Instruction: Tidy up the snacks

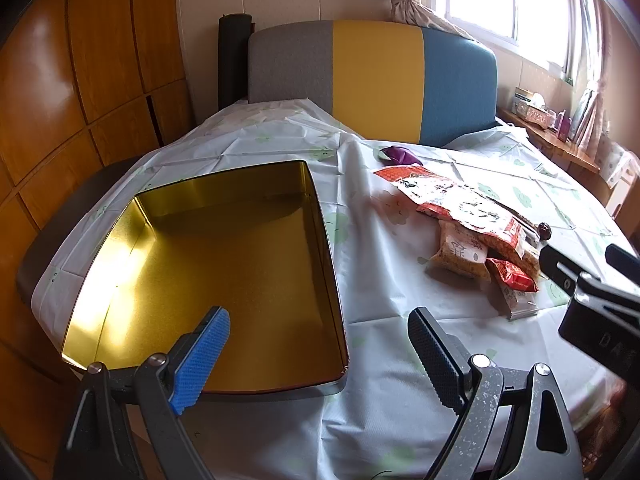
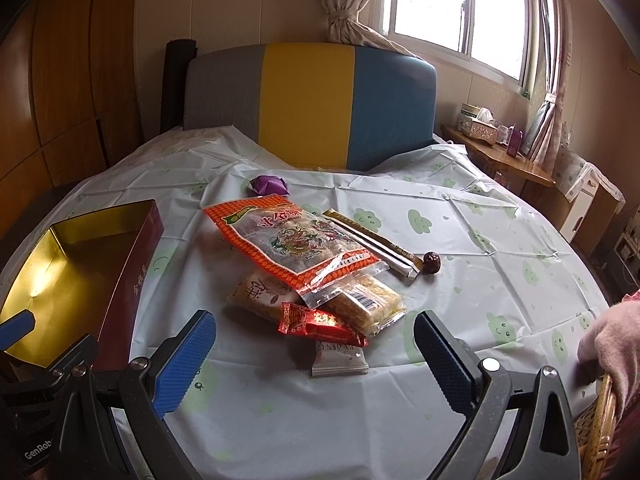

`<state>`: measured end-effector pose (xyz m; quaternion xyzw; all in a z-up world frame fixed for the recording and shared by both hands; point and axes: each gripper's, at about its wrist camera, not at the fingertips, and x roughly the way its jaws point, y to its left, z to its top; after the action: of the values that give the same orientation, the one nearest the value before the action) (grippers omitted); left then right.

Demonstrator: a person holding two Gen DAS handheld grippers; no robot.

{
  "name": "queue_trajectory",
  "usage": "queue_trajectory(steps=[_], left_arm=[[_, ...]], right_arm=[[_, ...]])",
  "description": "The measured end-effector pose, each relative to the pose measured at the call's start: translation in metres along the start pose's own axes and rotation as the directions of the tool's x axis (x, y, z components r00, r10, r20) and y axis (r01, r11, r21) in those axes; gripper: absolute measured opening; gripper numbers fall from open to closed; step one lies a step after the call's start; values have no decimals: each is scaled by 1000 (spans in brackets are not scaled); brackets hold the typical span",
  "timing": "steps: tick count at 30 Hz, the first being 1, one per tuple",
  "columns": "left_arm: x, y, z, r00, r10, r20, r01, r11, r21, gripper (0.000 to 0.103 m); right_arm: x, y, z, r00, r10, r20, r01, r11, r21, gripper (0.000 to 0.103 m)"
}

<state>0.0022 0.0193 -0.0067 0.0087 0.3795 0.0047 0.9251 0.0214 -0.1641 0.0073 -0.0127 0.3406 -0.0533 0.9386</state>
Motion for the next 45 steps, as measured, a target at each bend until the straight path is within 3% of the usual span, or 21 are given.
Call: queue_trajectory(steps=[8,15,22,24,29,34,37,39,45], left_arm=[[5,-3,-1,1000,3,-16,-3,1000,7,91],[12,-6,1,999,0,-37,1,1000,17,91],[21,2,21,998,-27,-64,26,1000,-13,90],[23,0,32,997,-44,-59,43,999,-7,83],[35,-13,61,992,-99,-72,98,995,-13,80],[63,-36,83,970,-202,-138,197,979,-49,75],[84,-54,93,960,-227,-163,221,974,-52,62],[101,-63,98,945,-263,-195,253,964,-78,53],[143,-67,104,904,-359,-233,308,924,-228,50]], right_arm=[[3,-13,19,1000,4,17,-4,1000,-17,101],[20,-48,55,1000,0,9,0,1000,-17,101],[73,-105,79,992,-102,-70,102,995,-4,98],[89,-119,79,987,-130,-91,131,991,-3,97],[117,-152,70,978,-110,-178,130,986,105,94],[119,-157,70,980,-46,-193,76,985,154,94],[120,-154,70,980,-12,-200,46,985,165,94],[120,-153,70,980,-10,-199,43,986,160,94],[119,-153,72,980,10,-197,25,984,174,94]])
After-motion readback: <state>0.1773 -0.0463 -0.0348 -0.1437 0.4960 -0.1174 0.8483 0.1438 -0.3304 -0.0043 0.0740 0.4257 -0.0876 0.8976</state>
